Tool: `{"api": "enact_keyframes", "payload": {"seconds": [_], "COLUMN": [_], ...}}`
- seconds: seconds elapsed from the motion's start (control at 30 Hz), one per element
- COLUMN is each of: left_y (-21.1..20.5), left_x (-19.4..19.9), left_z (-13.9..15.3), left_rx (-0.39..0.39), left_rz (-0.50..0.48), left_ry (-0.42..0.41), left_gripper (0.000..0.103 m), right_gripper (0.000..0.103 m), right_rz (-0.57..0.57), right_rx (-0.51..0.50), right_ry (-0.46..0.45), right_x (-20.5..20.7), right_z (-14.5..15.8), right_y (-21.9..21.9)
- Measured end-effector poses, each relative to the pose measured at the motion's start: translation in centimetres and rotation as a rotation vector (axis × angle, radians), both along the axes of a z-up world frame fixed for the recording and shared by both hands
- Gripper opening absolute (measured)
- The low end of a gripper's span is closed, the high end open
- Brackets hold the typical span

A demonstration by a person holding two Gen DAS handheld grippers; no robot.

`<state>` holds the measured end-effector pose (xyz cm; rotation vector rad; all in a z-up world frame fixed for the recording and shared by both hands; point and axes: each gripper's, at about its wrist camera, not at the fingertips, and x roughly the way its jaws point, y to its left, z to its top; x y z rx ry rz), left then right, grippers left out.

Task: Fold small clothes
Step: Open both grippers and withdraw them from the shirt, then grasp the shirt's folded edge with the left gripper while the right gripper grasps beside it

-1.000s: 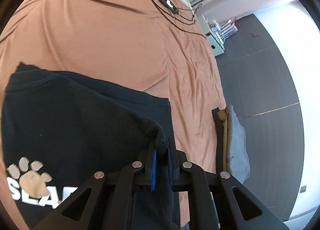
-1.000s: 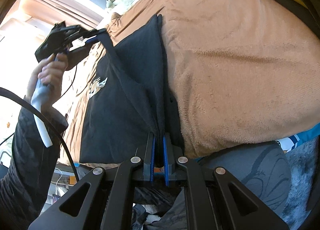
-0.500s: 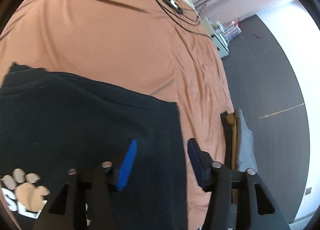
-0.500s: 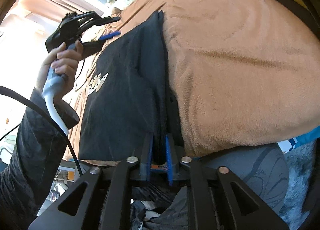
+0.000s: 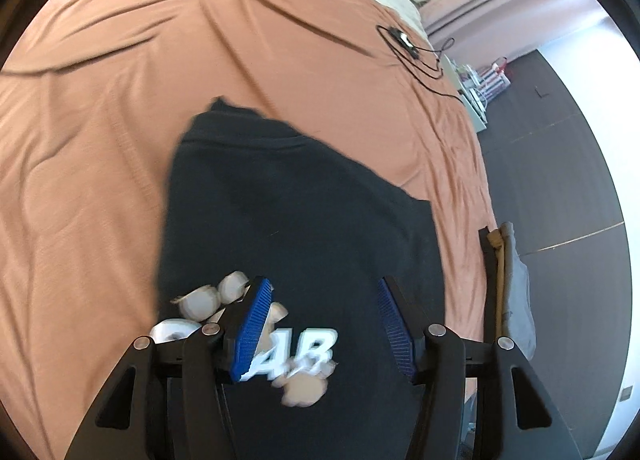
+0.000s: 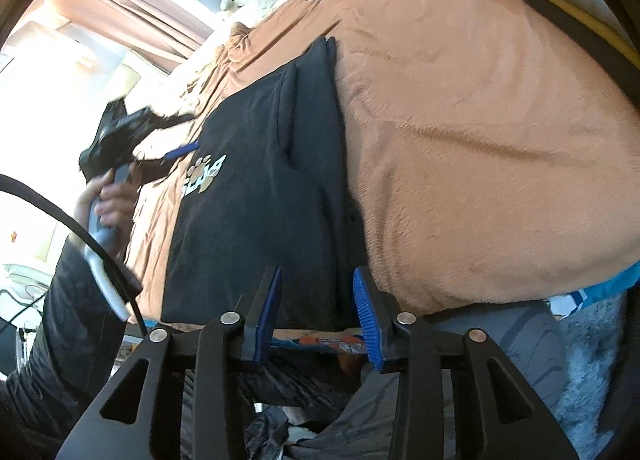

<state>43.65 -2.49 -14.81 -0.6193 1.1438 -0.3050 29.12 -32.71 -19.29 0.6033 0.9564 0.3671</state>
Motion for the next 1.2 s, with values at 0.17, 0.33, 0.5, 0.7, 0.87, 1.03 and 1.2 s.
{"api": "enact_keyframes", "payload": {"seconds": [0.17,0.33,0.5,0.7,0.87,1.03,1.2], "left_y": [2.4,4.1,5.7,6.3,6.3,5.7,6.0], "left_x": [-2.9,-6.0,-9.0,-12.4,-14.6,-16.2,-16.8], "left_z": [-0.4,-1.5,-2.7,-4.6,-5.3,-6.0,-6.0], "left_rx": [0.015,0.011,-0.012,-0.082,-0.155,-0.184,-0.204], "left_rz": [0.025,0.036,0.042,0.047,0.047,0.021,0.025], "left_ry": [0.003,0.024,0.044,0.078,0.073,0.092,0.086], "left_gripper": [0.057,0.057,0.057,0.054,0.052,0.036,0.036], "right_gripper": [0.050,0.050,0.050,0.050,0.050,0.050,0.050], "right_rz": [-0.018,0.015,0.055,0.082,0.071,0.061,0.079], "right_rx": [-0.011,-0.010,0.048,0.110,0.186,0.186,0.153], "right_ry": [-0.015,0.002,0.024,0.011,0.000,-0.018,-0.014], "right_x": [0.4,1.7,3.2,3.8,3.8,3.7,3.9], "right_z": [0.3,-0.2,-1.6,-3.0,-4.2,-4.5,-4.3], "right_y": [-0.3,0.1,0.2,-0.3,-1.6,-1.7,-1.3]}}
